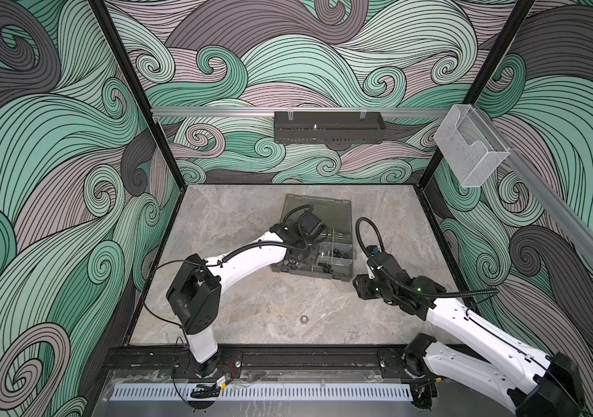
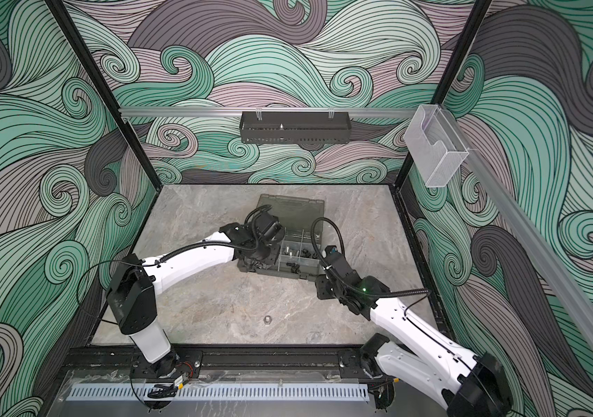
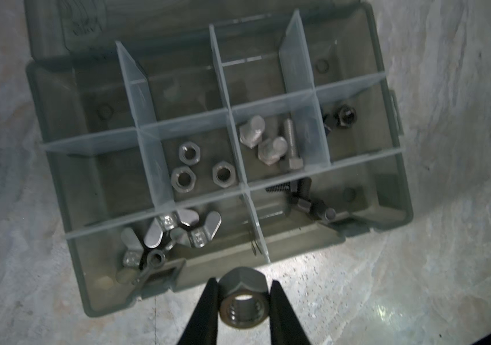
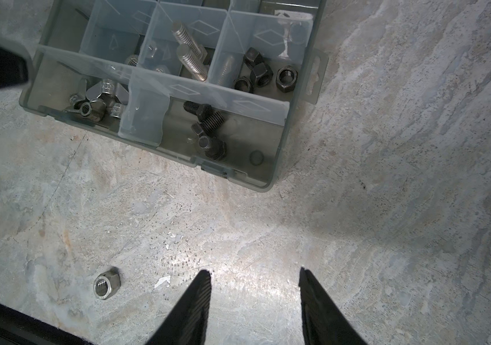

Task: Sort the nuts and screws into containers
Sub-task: 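Carry the silver nut with the left gripper into the nut compartment, release, then draw the left gripper back while the right gripper moves toward the last nut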

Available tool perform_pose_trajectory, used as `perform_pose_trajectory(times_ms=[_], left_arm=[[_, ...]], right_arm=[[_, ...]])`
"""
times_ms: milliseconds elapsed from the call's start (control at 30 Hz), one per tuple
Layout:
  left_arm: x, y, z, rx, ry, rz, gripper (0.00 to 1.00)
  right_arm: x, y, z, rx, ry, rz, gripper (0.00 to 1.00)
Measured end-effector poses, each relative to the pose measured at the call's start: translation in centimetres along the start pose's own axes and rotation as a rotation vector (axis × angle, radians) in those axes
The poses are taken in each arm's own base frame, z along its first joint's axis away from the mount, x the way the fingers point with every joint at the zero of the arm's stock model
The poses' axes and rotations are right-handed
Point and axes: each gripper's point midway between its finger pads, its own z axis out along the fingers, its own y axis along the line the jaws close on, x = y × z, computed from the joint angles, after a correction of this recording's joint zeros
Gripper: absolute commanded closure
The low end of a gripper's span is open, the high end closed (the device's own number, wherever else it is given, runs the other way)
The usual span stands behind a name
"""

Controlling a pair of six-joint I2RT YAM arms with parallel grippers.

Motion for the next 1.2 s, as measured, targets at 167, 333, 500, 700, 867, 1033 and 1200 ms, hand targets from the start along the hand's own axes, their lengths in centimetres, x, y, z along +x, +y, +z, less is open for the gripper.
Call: perform_pose_trajectory(times_ms=[167,333,500,700,867,1033,1200], left_arm=[[-2.0,1.2,2.2,-0.026,0.007,0.001,0.75],[-1.5,2.6,4.8,-0.052,0.062,-0.01,0.75],[-1.5,3.7,6.2,-0.053,0.093,-0.036,0.7],[-1.9,3.7,6.4,-0.032,0.089,-0.048,0.58],[-1.9,3.5,6.4,-0.024,0.091,-0.051,0.57],[-1.3,3.8,5.5,-0.015,0.08,-0.068,0.57],[-0.8,4.8,2.6,-0.001,0.031,-0.098,0.57]], right_arm=[[0.3,-0.2,0.0,0.004,0.009,0.003,0.51],[0.5,-0.3,-0.2,0.007,0.014,0.004,0.51],[0.6,-0.3,-0.2,0.008,0.018,0.007,0.51],[0.9,-0.4,-0.2,0.008,0.029,0.008,0.51],[0.9,-0.4,-0.2,0.008,0.031,0.009,0.51],[1.0,-0.3,-0.3,0.004,0.036,0.012,0.51],[1.2,-0.2,-0.3,-0.003,0.043,0.015,0.53]])
